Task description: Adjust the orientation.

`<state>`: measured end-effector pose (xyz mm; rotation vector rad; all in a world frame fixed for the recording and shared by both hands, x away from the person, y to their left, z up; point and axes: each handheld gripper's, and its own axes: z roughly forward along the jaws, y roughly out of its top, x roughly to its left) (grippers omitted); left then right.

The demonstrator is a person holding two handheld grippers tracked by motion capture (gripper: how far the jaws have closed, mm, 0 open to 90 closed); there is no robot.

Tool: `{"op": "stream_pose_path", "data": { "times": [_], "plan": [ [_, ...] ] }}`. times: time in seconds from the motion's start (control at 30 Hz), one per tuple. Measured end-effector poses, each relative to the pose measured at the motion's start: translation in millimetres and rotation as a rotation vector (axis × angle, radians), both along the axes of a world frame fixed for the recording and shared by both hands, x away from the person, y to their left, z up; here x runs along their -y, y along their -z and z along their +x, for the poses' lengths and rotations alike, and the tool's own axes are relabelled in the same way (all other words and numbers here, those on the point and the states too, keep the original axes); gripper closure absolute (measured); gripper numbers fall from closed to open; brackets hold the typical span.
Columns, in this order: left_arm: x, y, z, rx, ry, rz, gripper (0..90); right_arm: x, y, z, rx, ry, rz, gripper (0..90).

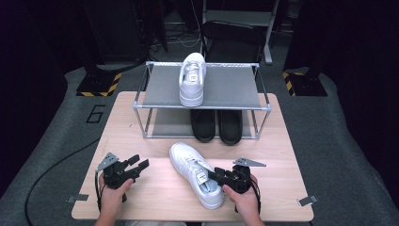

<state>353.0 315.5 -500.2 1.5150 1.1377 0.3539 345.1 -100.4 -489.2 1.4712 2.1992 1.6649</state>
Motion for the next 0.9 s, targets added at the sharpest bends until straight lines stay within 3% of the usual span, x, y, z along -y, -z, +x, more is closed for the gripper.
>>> {"op": "stream_pose_path", "data": {
  "times": [0.13, 0.23, 0.27, 0.43, 0.57, 0.9],
  "plan": [
    [-1.4, 0.9, 0.3, -0.006, -0.006, -0.006, 41.4, -3.6, -1.4, -2.2, 0.025, -0.013, -0.032, 50.8],
    [-3.1, 1.1, 0.3, -0.011, -0.003, -0.002, 41.5, -3.4, 0.5, -0.9, 0.006, -0.017, -0.039, 50.3],
    [-3.1, 1.4, 0.4, -0.009, -0.008, -0.003, 41.5, -3.9, 2.5, -0.9, -0.022, -0.017, -0.052, 50.0],
    [-5.2, 1.7, 0.6, -0.011, -0.017, -0.008, 41.5, -1.4, 8.5, 2.1, -0.051, -0.009, -0.008, 52.1],
    [-7.5, 2.0, 1.2, -0.011, -0.018, -0.003, 41.7, -1.1, 9.7, 4.5, -0.082, -0.017, -0.01, 53.0],
    [-8.3, 2.4, 1.1, -0.018, -0.029, -0.004, 42.3, -0.2, 10.3, 7.2, -0.083, -0.029, -0.035, 56.8]
  ]
}}
